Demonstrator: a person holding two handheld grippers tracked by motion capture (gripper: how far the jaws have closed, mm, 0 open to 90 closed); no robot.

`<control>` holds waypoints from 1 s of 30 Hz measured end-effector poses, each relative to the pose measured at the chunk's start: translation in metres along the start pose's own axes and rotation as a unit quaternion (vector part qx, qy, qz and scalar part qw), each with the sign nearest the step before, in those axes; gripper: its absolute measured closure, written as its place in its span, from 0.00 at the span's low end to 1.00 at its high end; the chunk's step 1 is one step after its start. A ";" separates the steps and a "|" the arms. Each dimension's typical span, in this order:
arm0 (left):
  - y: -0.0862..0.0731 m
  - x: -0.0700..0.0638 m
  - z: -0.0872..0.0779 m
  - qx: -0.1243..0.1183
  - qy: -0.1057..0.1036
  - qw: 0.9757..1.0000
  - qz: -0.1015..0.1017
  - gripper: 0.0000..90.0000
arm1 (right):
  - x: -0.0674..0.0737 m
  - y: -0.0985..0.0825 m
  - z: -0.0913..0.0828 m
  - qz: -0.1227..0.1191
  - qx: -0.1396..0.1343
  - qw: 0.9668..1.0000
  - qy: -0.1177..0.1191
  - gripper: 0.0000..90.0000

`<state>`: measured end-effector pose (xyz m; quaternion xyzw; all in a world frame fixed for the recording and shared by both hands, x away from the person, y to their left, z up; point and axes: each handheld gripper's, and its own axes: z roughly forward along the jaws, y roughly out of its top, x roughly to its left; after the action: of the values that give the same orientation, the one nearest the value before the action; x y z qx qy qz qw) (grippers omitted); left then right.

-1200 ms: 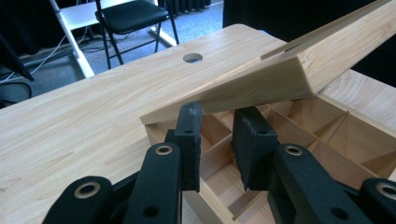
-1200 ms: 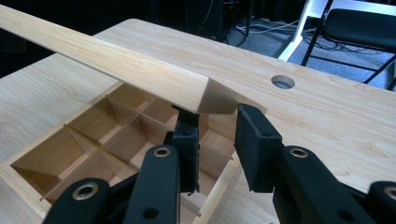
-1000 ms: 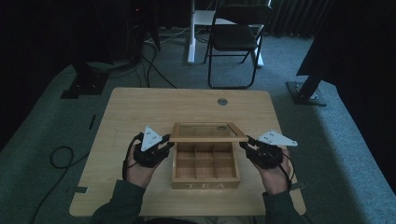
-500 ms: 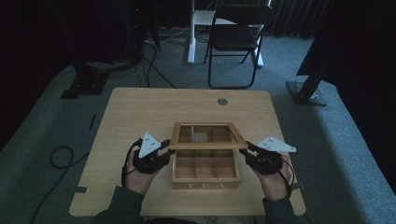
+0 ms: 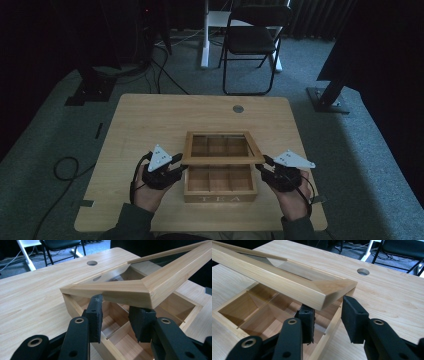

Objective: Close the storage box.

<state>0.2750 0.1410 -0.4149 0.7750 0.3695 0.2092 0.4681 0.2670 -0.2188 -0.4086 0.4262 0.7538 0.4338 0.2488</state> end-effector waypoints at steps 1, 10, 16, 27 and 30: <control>0.000 0.000 0.000 0.001 0.000 1.000 0.000 0.71 | 0.001 -0.001 0.000 0.000 0.000 1.000 0.001 0.68; -0.004 -0.002 0.000 0.005 0.001 1.000 0.001 0.71 | 0.004 -0.006 0.001 -0.002 0.004 1.000 -0.002 0.67; -0.008 -0.004 0.001 0.007 0.003 1.000 -0.004 0.70 | 0.005 -0.008 -0.001 -0.001 0.003 1.000 -0.003 0.67; -0.014 -0.005 0.001 0.009 0.002 1.000 -0.013 0.70 | 0.006 -0.012 -0.001 0.000 0.007 1.000 -0.001 0.67; -0.014 -0.005 0.001 0.010 0.002 1.000 -0.015 0.70 | 0.006 -0.013 -0.001 0.001 0.007 1.000 -0.001 0.67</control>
<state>0.2672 0.1404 -0.4281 0.7740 0.3838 0.1998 0.4624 0.2573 -0.2172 -0.4198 0.4292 0.7563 0.4281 0.2460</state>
